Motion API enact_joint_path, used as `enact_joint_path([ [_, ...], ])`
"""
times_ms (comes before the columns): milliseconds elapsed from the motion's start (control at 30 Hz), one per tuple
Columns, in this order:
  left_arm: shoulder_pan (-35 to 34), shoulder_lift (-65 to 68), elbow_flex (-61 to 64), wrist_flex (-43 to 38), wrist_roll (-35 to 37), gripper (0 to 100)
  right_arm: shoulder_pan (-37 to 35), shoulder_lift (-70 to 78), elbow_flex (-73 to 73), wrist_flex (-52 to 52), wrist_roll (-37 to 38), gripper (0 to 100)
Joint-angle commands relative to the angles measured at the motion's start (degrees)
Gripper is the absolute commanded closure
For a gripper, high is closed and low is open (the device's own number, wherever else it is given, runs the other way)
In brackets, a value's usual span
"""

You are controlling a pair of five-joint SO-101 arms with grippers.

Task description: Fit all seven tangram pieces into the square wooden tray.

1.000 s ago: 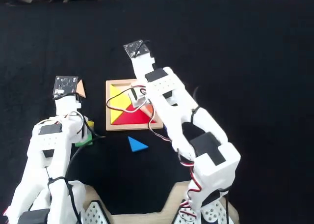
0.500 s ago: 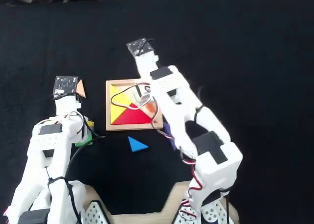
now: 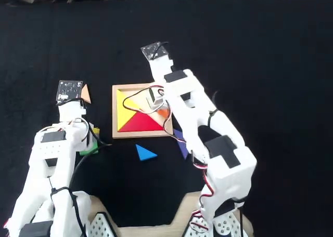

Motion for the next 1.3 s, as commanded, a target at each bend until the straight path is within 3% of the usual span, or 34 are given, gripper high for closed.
enact_joint_path([
  [0,-0.6,-1.3,0.0,-1.0,0.1,76,0.7,-4.3,-2.9,-2.6,1.3,80.9],
  [333,-0.6,-1.3,0.0,-1.1,0.1,76,0.0,1.4,-6.5,-6.0,9.1,93.3],
  [767,-0.6,-1.3,0.9,-2.7,0.1,76,-1.3,9.3,-16.2,6.9,9.1,93.4],
  [1267,-0.5,-1.9,2.2,-4.4,0.1,76,-2.9,1.5,-15.6,8.3,9.4,93.5],
])
